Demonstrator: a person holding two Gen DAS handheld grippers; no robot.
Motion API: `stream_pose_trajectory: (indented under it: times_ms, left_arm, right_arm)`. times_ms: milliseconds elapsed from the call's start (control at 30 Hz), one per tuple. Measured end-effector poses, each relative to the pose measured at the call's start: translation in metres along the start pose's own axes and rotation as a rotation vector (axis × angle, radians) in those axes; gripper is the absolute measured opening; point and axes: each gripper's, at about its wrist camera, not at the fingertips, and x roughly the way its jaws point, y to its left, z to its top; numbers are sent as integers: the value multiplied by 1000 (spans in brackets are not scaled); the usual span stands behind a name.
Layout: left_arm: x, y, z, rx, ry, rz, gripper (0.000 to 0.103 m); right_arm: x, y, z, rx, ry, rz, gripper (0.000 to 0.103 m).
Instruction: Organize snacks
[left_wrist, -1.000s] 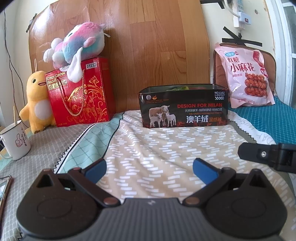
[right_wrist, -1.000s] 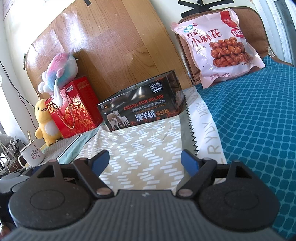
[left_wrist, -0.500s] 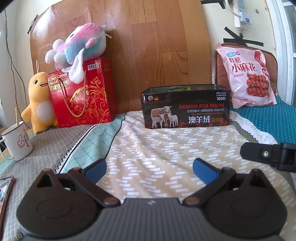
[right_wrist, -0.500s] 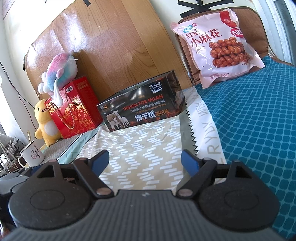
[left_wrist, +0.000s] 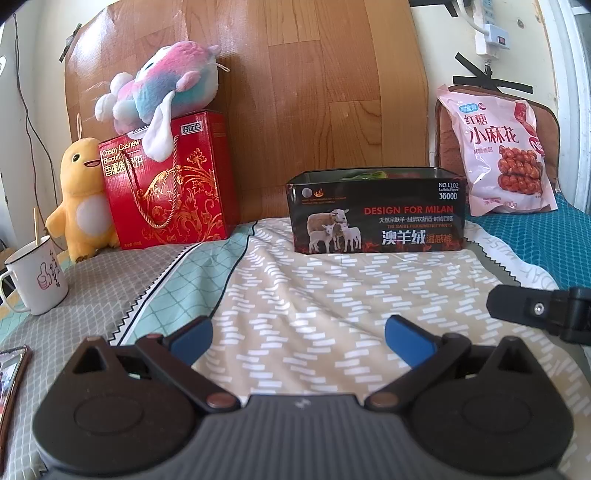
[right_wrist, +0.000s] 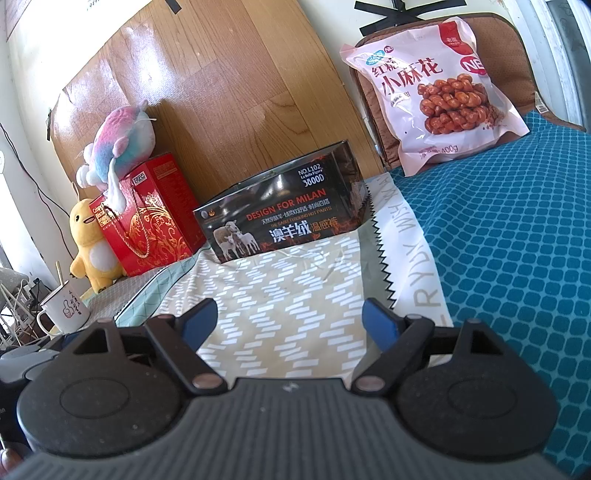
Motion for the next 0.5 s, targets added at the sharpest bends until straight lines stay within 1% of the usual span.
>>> stream_pose_trajectory:
  times_ms: [500]
  left_arm:
    - [0,1,0,-5,3,0,103]
  right_arm:
    - [0,0,0,0,0,0,88]
